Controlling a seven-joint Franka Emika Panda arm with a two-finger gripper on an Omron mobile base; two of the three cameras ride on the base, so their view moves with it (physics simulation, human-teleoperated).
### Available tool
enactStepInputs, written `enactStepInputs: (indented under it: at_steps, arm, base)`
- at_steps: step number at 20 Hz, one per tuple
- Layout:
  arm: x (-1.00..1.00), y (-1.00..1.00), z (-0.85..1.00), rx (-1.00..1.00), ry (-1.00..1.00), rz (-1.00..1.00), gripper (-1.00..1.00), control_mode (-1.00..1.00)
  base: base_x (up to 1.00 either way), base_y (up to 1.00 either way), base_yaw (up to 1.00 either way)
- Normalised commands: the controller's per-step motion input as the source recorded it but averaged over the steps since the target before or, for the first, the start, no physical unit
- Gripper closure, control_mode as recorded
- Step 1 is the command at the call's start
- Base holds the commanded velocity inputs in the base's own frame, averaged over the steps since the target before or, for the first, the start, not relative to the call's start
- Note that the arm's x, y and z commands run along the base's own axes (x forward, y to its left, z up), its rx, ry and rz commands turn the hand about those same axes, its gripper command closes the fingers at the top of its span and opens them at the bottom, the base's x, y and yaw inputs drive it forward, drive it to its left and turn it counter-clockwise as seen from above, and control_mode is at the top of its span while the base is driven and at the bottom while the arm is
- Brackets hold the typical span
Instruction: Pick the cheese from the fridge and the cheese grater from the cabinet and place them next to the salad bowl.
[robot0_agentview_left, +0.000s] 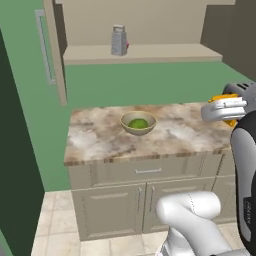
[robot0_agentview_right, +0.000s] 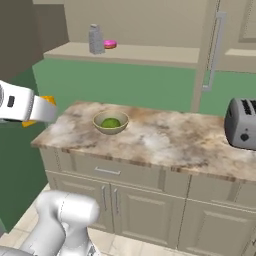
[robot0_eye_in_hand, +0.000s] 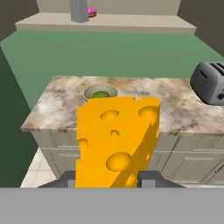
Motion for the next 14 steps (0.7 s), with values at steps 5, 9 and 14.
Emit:
enactStepInputs:
  at_steps: [5, 9, 14]
  arm:
    - [0.00, 0.00, 0.00, 0.00, 0.00, 0.00, 1.00, 1.00]
    - [0.00, 0.00, 0.00, 0.00, 0.00, 0.00, 1.00, 1.00]
    - [0.00, 0.00, 0.00, 0.00, 0.00, 0.00, 1.00, 1.00]
  base:
    - [0.01, 0.00, -0.22]
    - [0.08, 0.00, -0.23]
    - [0.90, 0.00, -0.11]
